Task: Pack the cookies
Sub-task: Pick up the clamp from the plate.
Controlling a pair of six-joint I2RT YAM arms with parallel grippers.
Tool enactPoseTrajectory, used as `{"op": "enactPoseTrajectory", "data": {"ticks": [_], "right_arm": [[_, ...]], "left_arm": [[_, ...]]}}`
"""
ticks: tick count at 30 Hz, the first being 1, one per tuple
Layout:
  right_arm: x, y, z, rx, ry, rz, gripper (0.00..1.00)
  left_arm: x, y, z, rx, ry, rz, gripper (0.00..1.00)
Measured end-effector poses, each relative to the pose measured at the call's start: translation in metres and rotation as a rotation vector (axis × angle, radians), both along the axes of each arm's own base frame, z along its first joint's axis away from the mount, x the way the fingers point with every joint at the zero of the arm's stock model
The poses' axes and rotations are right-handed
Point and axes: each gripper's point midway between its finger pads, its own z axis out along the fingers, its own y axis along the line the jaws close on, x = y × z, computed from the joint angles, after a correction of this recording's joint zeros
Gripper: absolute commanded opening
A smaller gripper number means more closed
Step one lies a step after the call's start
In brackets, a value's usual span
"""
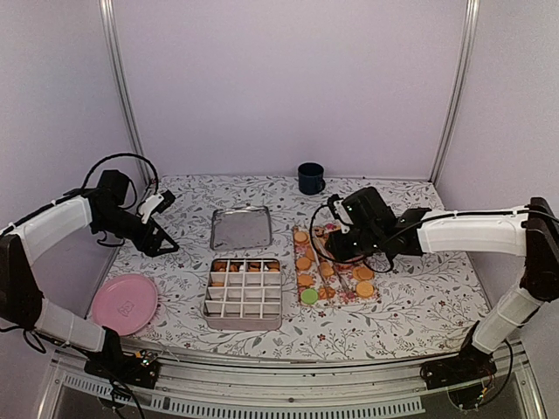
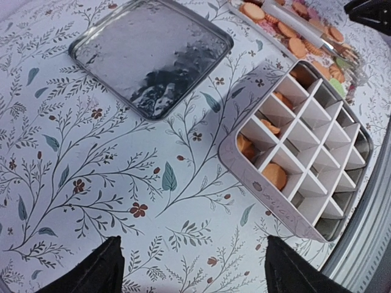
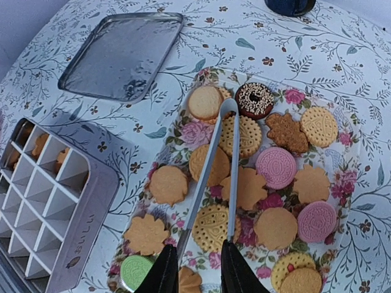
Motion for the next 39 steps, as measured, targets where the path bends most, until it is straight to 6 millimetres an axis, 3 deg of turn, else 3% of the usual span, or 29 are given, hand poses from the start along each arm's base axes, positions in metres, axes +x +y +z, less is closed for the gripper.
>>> {"op": "enactPoseTrajectory", "data": {"ticks": [5,10,13,20,24,29,32,34,39], "right_arm": [[0.026,0.001,-0.047,-0.112,0.133,-0.016,0.2],[0.025,-0.009,-0.089,-0.217,0.248,-0.012,0.2],[0.026,-0.008,-0.093,-0.237,0.27,-0.003,0.2],[0.034,-0.001,-0.094,-0.254,0.267,0.018,0.0],[0.034,-0.002,-0.095,-0.261,0.27,0.021,0.0],[0.034,-0.002,-0.094,-0.262,0.265,0.017,0.0],[0.034,-0.004,-0.083,-0.245,0.247,0.007,0.0],[0.034,-0.005,-0.064,-0.209,0.216,-0.01,0.0],[0.036,-0.002,0.033,0.023,0.004,-0.071,0.0]], "left_arm": [[-0.002,-0.004,0.0,-0.001,0.004,-0.015,0.8],[-0.005,-0.007,-0.001,0.0,0.011,-0.024,0.8],[-0.006,-0.007,-0.001,0.001,0.013,-0.025,0.8],[-0.009,-0.009,-0.001,0.001,0.02,-0.031,0.8],[-0.009,-0.015,0.004,-0.004,0.015,-0.048,0.8],[-0.012,-0.039,0.017,-0.024,-0.007,-0.111,0.8],[-0.015,-0.058,0.028,-0.056,-0.011,-0.155,0.81],[-0.015,-0.071,0.037,-0.089,-0.015,-0.184,0.82],[-0.017,-0.113,0.067,-0.18,-0.017,-0.277,0.84]]}}
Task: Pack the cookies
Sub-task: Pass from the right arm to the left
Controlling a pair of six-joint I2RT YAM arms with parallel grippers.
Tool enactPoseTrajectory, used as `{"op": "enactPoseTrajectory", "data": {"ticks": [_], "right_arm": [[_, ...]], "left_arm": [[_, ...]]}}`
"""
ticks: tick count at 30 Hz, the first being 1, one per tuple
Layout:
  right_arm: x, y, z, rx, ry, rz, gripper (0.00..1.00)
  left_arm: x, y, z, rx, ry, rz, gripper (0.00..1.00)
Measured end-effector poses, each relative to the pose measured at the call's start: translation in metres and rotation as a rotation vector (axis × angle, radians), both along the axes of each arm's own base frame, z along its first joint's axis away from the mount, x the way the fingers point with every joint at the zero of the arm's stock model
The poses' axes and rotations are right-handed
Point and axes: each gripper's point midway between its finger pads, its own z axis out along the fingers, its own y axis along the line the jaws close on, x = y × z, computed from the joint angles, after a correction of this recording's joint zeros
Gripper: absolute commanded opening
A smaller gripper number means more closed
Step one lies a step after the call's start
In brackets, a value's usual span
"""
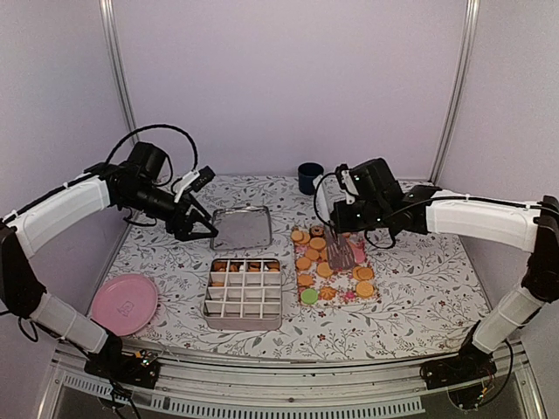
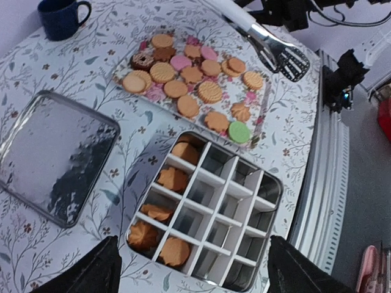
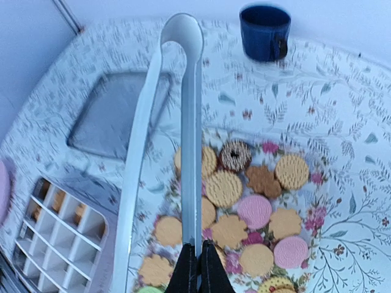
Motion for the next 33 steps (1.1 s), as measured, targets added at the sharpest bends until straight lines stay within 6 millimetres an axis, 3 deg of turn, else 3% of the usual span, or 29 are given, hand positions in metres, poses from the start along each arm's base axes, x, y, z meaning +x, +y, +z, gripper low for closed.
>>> {"op": "enactPoseTrajectory", "data": {"ticks": [4,7,10,14,20,33], "right_arm": [[-0.01,0.015,0.074,0.205,-0.185,-0.036,0.0],[-0.023,0.036,0.108,0.339,-0.264,-0.026,0.0],[-0.03,0.059,0.127,0.422,-0.305,-0.02,0.0],[-0.026,0.089,0.142,0.506,-0.345,-0.01,0.0],[-0.016,0.111,0.15,0.621,-0.389,-0.004,0.0],[-0.026,0.134,0.182,0.795,-0.459,0.094,0.0]], "left_arm": [[-0.01,-0.042,0.021,-0.098,0.033,-0.105,0.9],[-0.023,-0.068,0.028,-0.166,0.102,-0.185,0.91],[-0.034,-0.084,0.036,-0.243,0.182,-0.242,0.9],[-0.042,-0.094,0.059,-0.354,0.24,-0.293,0.88],[-0.05,-0.099,0.092,-0.48,0.264,-0.351,0.8],[-0.055,-0.099,0.096,-0.527,0.293,-0.366,0.72]]}}
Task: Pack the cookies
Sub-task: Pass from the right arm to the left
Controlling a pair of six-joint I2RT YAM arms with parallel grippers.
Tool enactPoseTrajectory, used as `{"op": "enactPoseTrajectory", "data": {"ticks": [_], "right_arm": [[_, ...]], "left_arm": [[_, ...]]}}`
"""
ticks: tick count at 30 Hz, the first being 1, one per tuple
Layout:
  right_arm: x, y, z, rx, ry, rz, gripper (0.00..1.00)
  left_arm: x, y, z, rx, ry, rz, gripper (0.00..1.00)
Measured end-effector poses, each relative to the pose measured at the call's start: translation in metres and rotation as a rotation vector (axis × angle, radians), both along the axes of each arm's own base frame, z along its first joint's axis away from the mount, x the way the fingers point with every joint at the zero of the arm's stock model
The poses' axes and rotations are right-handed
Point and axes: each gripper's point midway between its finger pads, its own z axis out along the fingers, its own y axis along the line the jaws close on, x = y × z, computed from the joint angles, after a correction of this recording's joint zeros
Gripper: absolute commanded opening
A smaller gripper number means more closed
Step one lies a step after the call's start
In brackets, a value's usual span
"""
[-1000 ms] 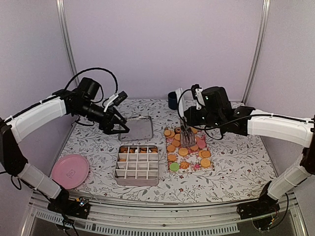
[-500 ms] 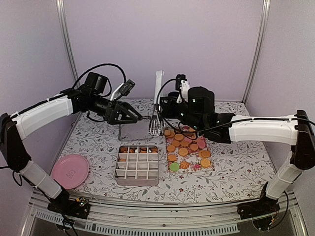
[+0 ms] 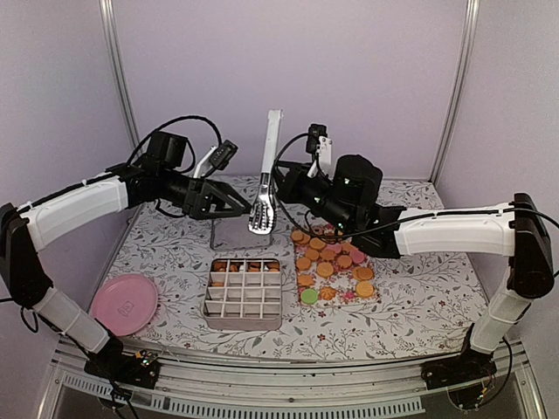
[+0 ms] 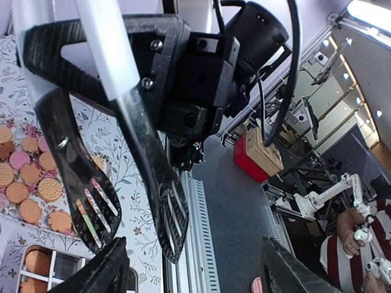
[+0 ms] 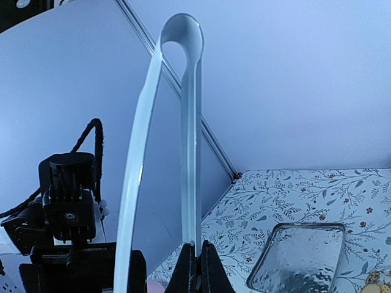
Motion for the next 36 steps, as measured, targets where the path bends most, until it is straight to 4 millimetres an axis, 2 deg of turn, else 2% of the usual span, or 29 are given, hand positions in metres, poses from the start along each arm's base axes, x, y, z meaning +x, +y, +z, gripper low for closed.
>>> {"op": "enactPoseTrajectory", "data": {"ticks": [6,10,13,16,19,21,25,26,29,31,33,36], "right_arm": [[-0.003,0.003,0.009,0.021,-0.031,0.013,0.0],[0.002,0.015,0.015,0.025,-0.062,0.022,0.0],[0.004,0.022,0.016,0.023,-0.077,0.027,0.0],[0.003,0.026,0.013,0.015,-0.083,0.036,0.0],[-0.001,0.029,0.015,0.021,-0.093,0.055,0.02],[-0.004,0.031,0.017,0.025,-0.104,0.066,0.14],[-0.008,0.033,0.019,0.013,-0.128,0.103,0.49],[-0.008,0.033,0.018,-0.007,-0.14,0.124,0.63],[-0.004,0.029,0.013,-0.056,-0.132,0.195,0.9],[-0.002,0.022,0.011,-0.09,-0.126,0.238,1.0],[-0.002,0.012,0.014,-0.121,-0.136,0.286,0.99],[-0.017,0.0,0.023,-0.136,-0.165,0.414,0.99]], "left_arm": [[-0.002,0.0,-0.007,-0.002,0.028,-0.004,0.58],[-0.003,0.0,-0.008,-0.004,0.045,-0.01,0.47],[-0.004,0.0,-0.006,-0.013,0.043,-0.017,0.3],[-0.004,0.001,-0.006,-0.016,0.044,-0.019,0.0],[-0.002,0.003,-0.009,-0.012,0.053,-0.011,0.0],[-0.002,0.004,-0.01,-0.016,0.052,-0.014,0.0],[0.0,0.006,-0.012,-0.013,0.038,-0.007,0.0],[0.0,0.008,-0.013,-0.015,0.021,-0.008,0.0],[0.0,0.01,-0.016,-0.004,-0.026,-0.003,0.0],[0.001,0.011,-0.021,0.024,-0.065,0.011,0.0],[0.002,0.013,-0.025,0.053,-0.109,0.019,0.0],[0.004,0.014,-0.034,0.108,-0.169,0.02,0.0]]}}
